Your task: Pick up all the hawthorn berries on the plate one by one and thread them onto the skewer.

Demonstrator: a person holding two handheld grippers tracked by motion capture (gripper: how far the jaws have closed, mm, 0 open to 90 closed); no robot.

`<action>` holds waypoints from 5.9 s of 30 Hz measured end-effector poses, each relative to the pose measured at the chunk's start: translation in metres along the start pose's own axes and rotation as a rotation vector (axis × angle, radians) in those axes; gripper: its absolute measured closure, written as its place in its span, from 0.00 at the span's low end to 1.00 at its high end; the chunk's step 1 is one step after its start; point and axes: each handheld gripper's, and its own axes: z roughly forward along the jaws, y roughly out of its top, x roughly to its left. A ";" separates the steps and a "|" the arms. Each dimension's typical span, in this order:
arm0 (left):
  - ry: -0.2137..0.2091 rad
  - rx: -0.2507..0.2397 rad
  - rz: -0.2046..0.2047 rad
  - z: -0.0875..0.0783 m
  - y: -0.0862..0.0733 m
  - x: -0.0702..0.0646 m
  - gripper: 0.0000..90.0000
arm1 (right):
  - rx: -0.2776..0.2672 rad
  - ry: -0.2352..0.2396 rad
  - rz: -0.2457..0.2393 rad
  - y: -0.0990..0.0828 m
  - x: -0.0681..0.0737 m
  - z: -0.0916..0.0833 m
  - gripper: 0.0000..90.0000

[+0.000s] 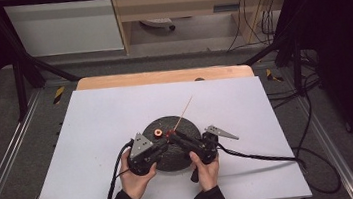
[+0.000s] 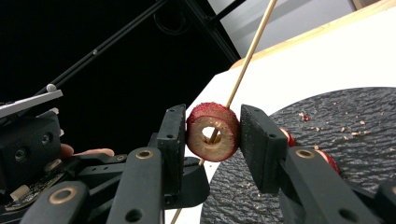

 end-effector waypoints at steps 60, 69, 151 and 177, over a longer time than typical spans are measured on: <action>-0.010 0.121 -0.001 -0.089 -0.072 0.063 0.98 | 0.687 -0.268 -0.465 0.053 -0.005 0.051 0.09; -0.016 0.133 -0.006 -0.089 -0.074 0.066 0.98 | 0.808 -0.292 -0.534 0.055 -0.005 0.078 0.20; -0.016 0.130 -0.002 -0.085 -0.074 0.062 0.98 | 0.601 -0.217 -0.321 0.067 -0.002 0.023 0.68; -0.020 0.101 0.015 -0.082 -0.071 0.051 0.98 | 0.152 -0.110 -0.158 0.021 -0.003 0.001 0.68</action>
